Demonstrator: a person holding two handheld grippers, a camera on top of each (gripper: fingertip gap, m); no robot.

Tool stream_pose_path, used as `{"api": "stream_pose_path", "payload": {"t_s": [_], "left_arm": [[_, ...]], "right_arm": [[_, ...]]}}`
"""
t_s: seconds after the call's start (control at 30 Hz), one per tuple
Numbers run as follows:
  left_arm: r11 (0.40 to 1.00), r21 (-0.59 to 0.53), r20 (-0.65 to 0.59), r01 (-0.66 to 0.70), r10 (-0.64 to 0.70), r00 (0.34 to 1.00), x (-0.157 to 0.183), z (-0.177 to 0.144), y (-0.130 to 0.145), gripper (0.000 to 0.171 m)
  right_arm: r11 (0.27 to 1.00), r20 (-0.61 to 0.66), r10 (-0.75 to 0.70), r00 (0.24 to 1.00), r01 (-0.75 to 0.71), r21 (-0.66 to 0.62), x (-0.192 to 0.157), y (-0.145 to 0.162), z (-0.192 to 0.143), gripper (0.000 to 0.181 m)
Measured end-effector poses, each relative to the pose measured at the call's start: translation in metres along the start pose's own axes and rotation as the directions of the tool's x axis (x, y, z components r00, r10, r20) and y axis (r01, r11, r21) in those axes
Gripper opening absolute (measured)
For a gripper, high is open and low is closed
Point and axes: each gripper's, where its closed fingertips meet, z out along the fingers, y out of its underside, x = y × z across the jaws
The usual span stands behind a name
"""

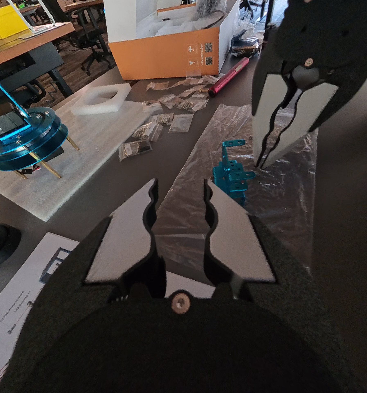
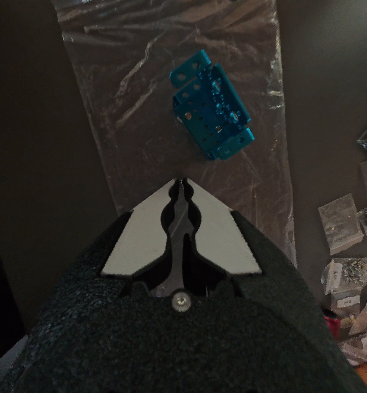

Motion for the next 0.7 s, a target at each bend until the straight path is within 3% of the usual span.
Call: {"api": "stream_pose_path", "payload": {"t_s": [0.07, 0.13, 0.17, 0.27, 0.33, 0.4, 0.7], "left_arm": [[1.0, 0.024, -0.011, -0.005, 0.006, 1.0, 0.004, -0.002, -0.005, 0.042], [0.998, 0.064, -0.031, -0.026, 0.028, 0.999, 0.013, -0.005, -0.013, 0.042], [0.995, 0.091, -0.044, -0.042, 0.046, 0.998, 0.019, -0.006, -0.017, 0.04], [0.983, 0.164, -0.058, -0.08, 0.091, 0.994, 0.035, -0.012, -0.031, 0.042], [0.98, 0.186, -0.054, -0.072, 0.083, 0.995, 0.043, -0.013, -0.037, 0.047], [0.974, 0.215, -0.036, -0.063, 0.072, 0.997, 0.046, -0.014, -0.042, 0.048], [0.958, 0.285, -0.004, -0.016, 0.018, 1.0, 0.041, -0.027, -0.056, 0.037]], "right_arm": [[0.992, 0.001, 0.045, 0.999, -0.045, 0.116, 0.004, -0.014, -0.009, 0.003], [0.93, 0.061, 0.139, 0.988, -0.151, 0.334, 0.005, -0.043, -0.027, 0.003], [0.864, 0.128, 0.189, 0.974, -0.227, 0.449, 0.004, -0.059, -0.039, 0.001], [0.562, 0.358, 0.271, 0.893, -0.449, 0.695, 0.002, -0.096, -0.076, 0.002], [0.395, 0.448, 0.295, 0.844, -0.535, 0.747, 0.008, -0.105, -0.089, 0.002], [0.288, 0.539, 0.285, 0.793, -0.607, 0.741, 0.006, -0.113, -0.093, 0.003], [0.243, 0.552, 0.273, 0.788, -0.612, 0.752, -0.007, -0.125, -0.086, 0.002]]}}
